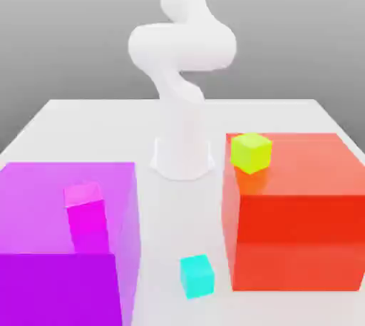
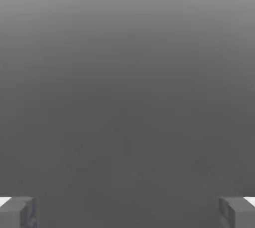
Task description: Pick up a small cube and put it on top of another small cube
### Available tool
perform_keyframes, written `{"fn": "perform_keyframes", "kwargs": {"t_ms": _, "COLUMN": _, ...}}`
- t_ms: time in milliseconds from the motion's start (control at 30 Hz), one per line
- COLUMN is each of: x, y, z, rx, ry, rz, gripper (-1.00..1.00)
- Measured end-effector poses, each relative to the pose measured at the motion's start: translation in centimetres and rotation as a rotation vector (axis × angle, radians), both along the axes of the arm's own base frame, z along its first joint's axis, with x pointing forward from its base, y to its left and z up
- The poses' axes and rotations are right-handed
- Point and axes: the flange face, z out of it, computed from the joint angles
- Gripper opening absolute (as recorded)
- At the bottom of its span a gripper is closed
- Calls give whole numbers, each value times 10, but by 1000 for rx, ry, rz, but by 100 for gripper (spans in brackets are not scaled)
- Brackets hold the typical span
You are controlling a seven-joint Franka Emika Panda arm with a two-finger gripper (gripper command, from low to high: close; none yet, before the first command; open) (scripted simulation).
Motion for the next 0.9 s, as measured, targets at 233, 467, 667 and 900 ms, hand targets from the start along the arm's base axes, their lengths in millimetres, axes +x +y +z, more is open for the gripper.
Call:
{"fn": "perform_keyframes", "kwargs": {"t_ms": 233, "x": 60, "y": -94, "z": -86, "rx": -361, "ry": 272, "rz": 44, "gripper": 0}}
{"fn": "perform_keyframes", "kwargs": {"t_ms": 467, "x": 66, "y": -209, "z": -209, "rx": -467, "ry": 574, "rz": 125, "gripper": 0}}
{"fn": "perform_keyframes", "kwargs": {"t_ms": 667, "x": 20, "y": -301, "z": -322, "rx": -438, "ry": 803, "rz": 239, "gripper": 0}}
{"fn": "perform_keyframes", "kwargs": {"t_ms": 900, "x": -58, "y": -334, "z": -434, "rx": -207, "ry": 869, "rz": 203, "gripper": 0}}
